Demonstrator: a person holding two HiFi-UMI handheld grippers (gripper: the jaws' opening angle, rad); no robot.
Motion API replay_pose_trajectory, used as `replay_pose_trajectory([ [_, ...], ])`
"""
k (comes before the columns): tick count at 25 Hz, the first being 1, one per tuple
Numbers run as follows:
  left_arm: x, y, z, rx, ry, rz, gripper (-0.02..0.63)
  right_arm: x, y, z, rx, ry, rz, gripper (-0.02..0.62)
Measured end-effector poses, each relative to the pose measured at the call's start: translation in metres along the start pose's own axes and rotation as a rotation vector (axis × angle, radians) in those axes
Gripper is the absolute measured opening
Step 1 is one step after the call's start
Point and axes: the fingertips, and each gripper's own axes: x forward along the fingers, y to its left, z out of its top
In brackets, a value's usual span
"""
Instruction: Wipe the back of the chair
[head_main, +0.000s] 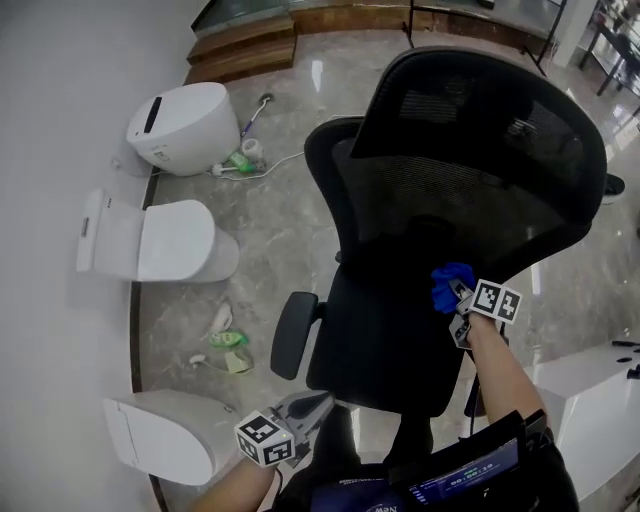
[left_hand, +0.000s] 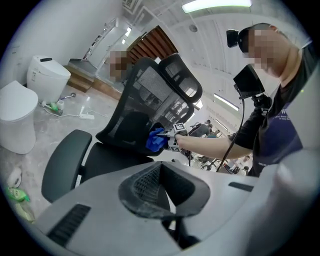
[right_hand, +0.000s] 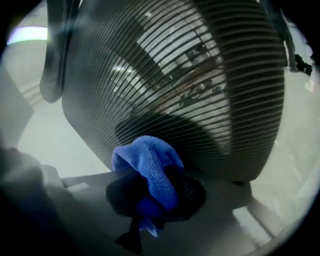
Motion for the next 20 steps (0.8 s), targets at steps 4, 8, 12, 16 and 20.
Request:
replay_pose_trajectory([
  [4,0.035,-0.033,0.009,0.033,0.029,-0.056,0.002,-0.064,-0.061,0.018,0.041,-0.043,-0.061,0.064],
  [8,0.059,-0.058,0.006,0.049,0.043,-0.094,0.002,-0.108,-0.095,0.026,0.086,-0.117,-0.103,0.064],
  [12,0.063,-0.063,-0.002,0.032,0.039,-0.098,0.002,-0.104,-0.081,0.019,0.06,-0.132,-0.053,0.063],
  [16,0.038,-0.039,-0.009,0.017,0.029,-0.079,0.002,-0.025,-0.005,-0.034,-0.05,0.014,0.054,0.064],
  [20,-0.005,-0.003,-0.022,-0.018,0.004,-0.019,0.002,0.072,0.079,-0.097,-0.137,0.153,0.144,0.064],
])
